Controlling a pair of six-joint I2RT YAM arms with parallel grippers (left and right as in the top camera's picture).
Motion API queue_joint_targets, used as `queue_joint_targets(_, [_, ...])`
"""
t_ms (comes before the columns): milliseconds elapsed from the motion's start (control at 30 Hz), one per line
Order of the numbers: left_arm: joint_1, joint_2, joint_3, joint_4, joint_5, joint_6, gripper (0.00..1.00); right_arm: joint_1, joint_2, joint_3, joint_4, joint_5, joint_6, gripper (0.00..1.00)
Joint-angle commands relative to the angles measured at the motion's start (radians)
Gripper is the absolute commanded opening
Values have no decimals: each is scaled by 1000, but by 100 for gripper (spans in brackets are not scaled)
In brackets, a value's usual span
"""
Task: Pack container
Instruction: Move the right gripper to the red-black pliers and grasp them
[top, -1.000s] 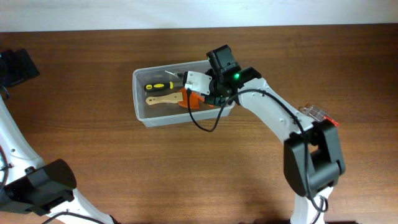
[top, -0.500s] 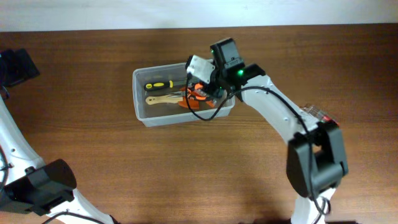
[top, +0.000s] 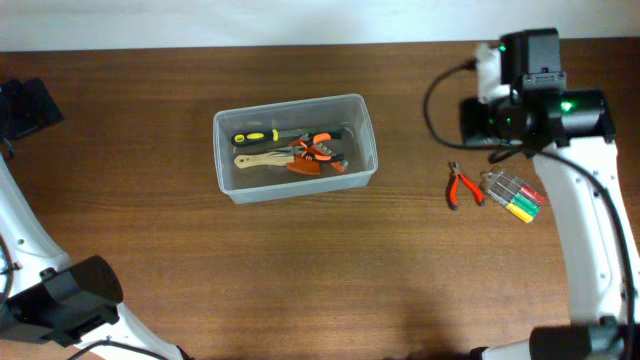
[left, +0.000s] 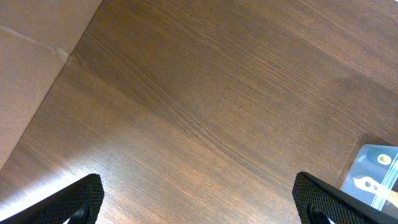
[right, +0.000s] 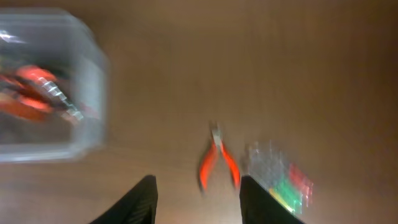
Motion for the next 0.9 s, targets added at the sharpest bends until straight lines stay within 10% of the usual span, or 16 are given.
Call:
queue_joint_targets(0, [2,-10,2,2,8,-14,99,-64,85,-97,-34,-27,184,43])
queue_joint_targets(867, [2,-10,2,2,8,-14,99,-90,414,-327,173,-106,209,36])
